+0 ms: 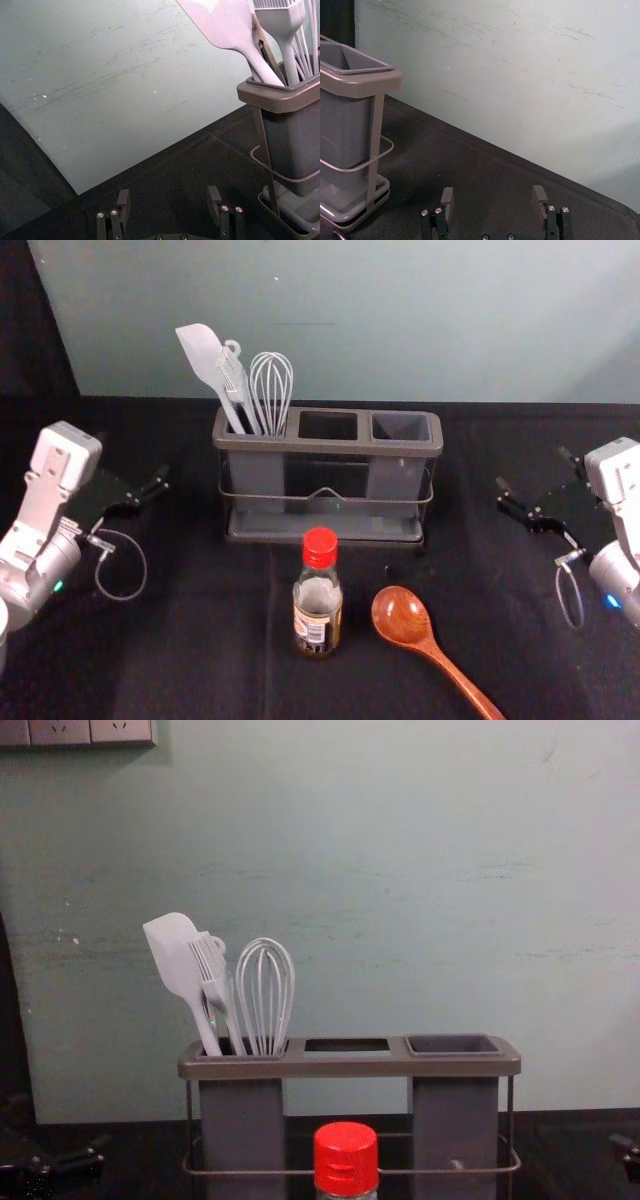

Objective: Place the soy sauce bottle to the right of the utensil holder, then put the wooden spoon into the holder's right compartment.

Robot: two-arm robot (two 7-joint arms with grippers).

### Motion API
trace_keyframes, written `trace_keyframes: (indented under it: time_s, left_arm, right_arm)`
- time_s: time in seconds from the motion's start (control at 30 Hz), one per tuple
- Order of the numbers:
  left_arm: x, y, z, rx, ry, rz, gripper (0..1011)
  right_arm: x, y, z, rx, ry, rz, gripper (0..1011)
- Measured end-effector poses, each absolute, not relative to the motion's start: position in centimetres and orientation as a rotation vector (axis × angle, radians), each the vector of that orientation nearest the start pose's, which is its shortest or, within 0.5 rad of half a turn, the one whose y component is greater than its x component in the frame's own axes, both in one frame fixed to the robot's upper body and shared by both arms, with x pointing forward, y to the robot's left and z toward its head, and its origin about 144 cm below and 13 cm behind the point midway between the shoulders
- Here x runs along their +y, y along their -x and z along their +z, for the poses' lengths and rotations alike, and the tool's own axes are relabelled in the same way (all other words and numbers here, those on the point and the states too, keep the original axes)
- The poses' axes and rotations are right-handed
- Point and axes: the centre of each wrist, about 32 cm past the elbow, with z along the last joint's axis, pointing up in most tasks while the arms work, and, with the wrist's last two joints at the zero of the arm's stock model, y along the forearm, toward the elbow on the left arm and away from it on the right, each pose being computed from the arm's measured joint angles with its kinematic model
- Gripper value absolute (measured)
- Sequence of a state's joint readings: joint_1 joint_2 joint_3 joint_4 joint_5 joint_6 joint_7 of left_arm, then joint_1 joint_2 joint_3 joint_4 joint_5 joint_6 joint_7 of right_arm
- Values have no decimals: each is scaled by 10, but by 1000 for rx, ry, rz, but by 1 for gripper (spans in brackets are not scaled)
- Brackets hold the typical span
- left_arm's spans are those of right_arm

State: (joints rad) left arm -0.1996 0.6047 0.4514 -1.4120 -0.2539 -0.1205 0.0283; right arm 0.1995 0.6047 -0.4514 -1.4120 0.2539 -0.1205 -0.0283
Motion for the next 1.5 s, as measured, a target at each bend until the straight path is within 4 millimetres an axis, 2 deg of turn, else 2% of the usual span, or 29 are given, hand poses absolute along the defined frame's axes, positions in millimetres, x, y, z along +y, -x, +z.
trace_keyframes:
  time_s: [1.2,1.5]
  left_arm:
    - [310,-489,1140,-285,-304,1248,1005]
    - [310,-489,1140,-285,-304,1248,1005]
  right_arm:
    - [-310,-489,1140,-285,304,-1248,1002]
    - [-310,-481,1150,-314,274,-1241,1002]
